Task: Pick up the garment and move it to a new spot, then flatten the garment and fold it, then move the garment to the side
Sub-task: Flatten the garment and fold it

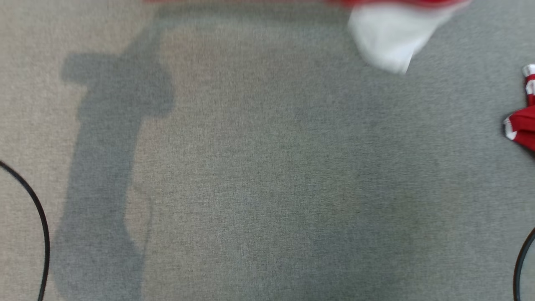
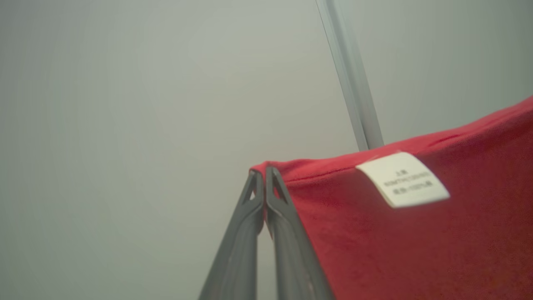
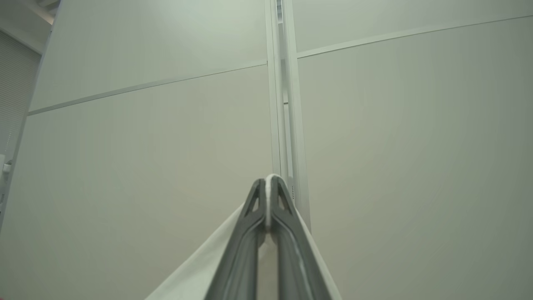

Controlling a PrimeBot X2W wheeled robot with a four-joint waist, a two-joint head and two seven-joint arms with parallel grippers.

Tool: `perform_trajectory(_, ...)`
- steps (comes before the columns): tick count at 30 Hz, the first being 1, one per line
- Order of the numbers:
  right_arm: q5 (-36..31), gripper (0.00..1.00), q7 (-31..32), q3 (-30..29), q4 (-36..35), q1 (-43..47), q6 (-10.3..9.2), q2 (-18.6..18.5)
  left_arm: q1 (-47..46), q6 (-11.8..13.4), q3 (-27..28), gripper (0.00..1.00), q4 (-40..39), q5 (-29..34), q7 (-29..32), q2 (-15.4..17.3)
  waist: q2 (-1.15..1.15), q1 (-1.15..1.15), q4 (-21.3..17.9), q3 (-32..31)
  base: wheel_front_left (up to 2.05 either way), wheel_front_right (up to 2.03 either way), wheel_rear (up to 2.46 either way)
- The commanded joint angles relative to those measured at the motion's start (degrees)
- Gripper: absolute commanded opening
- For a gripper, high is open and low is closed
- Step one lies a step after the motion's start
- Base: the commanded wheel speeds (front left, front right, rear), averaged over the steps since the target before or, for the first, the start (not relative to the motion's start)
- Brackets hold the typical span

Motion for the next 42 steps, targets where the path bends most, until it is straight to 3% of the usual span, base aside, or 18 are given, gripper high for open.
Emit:
perform_trajectory(1,-1.0,0.00,-0.5,0.3,2.1,-2.4,0.01,0.4,-3.1,-0.4,-0.7,0.00,2.8,1.3,-0.8,0.0,0.00,0.00,0.8,2.4,0.00,0.00,0.00)
perform_trajectory(9,-3.7,0.00,-0.5,1.9,8.8,-6.7,0.00,2.9,-10.8,-1.2,-0.8,0.00,16.6,1.4,-3.0,-2.6,0.00,0.00,1.2,5.5,0.00,0.00,0.00)
perform_trajectory(18,7.4,0.00,-0.5,11.3,11.5,9.2,0.00,1.3,3.9,-1.9,1.8,0.00,19.6,-6.8,-3.2,-7.5,0.00,0.00,2.0,5.7,0.00,0.00,0.00)
perform_trajectory(24,14.5,0.00,-0.5,13.3,5.3,28.1,0.00,-0.2,22.0,-1.9,5.7,0.00,12.0,-10.6,-3.2,-8.8,0.00,0.00,1.8,3.4,0.00,0.00,0.00)
perform_trajectory(32,21.8,0.00,-0.5,11.5,-6.7,54.0,0.00,-1.5,44.5,-2.0,6.5,0.00,2.6,-14.3,-1.4,-7.2,0.00,0.00,1.2,-2.7,0.00,0.00,0.00)
perform_trajectory(37,24.7,0.00,1.5,7.9,-15.4,69.0,0.00,-2.4,56.1,0.7,8.2,0.00,-6.1,-17.1,2.6,-5.1,0.00,0.00,0.9,-6.5,0.00,0.00,0.00)
perform_trajectory(42,24.0,0.00,8.6,3.1,-26.5,81.9,0.00,-2.9,67.6,5.9,10.5,0.00,-17.8,-19.5,9.4,-2.0,0.00,0.00,-0.7,-10.1,0.00,0.00,0.00)
